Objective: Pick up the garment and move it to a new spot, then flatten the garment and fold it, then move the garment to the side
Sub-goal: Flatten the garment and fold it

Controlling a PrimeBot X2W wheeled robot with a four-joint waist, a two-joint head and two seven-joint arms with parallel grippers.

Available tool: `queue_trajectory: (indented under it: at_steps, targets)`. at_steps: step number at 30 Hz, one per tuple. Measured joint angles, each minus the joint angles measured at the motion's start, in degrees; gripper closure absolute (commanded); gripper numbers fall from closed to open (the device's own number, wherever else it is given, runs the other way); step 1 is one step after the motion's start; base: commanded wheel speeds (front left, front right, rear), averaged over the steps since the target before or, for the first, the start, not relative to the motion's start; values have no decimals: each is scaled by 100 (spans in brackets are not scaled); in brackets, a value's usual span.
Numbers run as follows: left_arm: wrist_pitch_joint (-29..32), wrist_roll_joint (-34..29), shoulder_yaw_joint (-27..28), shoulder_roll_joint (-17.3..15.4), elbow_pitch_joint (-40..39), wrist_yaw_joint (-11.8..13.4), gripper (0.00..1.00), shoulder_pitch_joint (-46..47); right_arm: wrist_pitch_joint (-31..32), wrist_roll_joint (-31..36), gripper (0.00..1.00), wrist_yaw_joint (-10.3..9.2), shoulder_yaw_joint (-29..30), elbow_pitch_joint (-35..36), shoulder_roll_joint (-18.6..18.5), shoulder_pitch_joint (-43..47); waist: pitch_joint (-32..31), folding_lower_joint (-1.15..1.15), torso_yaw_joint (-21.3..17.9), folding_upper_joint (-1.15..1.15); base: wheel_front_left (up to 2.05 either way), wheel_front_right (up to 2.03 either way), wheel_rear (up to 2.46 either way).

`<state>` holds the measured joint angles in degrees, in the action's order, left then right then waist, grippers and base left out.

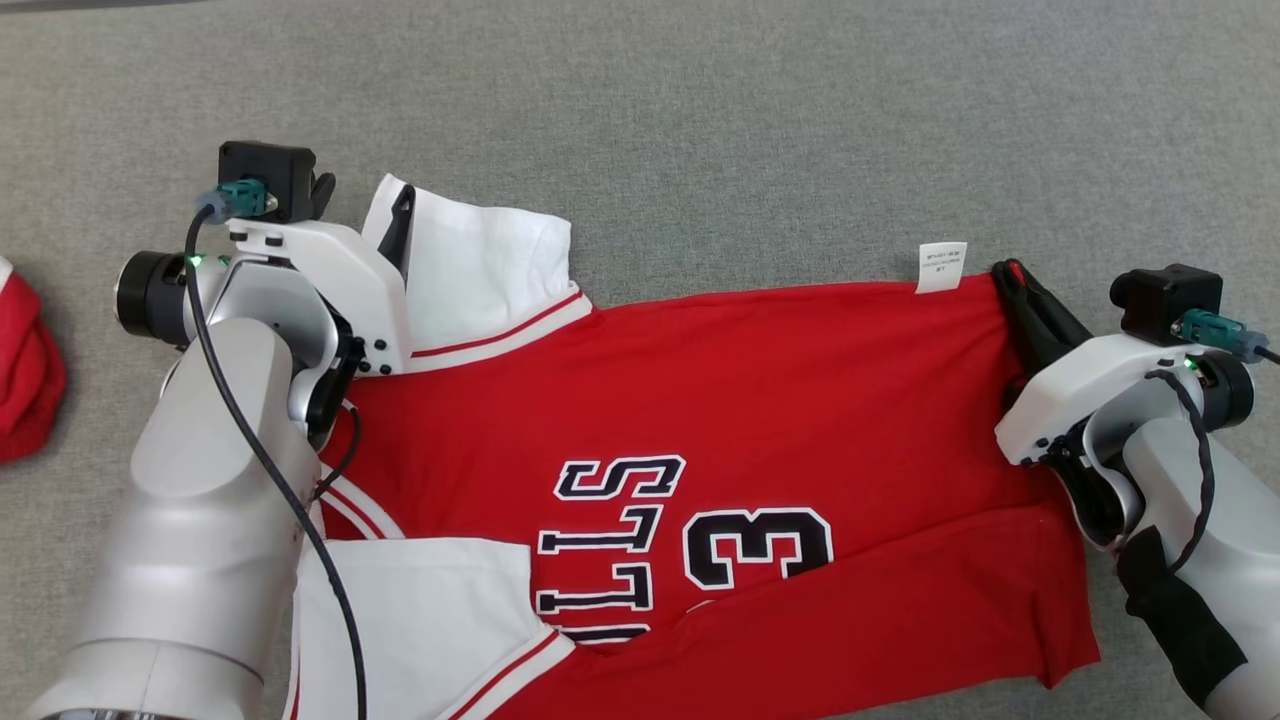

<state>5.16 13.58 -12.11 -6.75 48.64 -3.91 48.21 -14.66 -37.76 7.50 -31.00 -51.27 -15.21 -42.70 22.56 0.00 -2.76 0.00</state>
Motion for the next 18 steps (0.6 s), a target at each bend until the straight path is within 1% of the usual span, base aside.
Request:
queue_trajectory:
  at_steps: [9,18]
  targets:
    - [-151,-1,-147,46,662,-59,0,441,-12,-35,100,1,-76,19,-41,-137,168,0,-59,0,0,0,0]
    - [-259,110,-123,67,1215,-67,0,738,-34,-104,100,2,-151,32,-64,-204,254,0,-84,0,0,0,0]
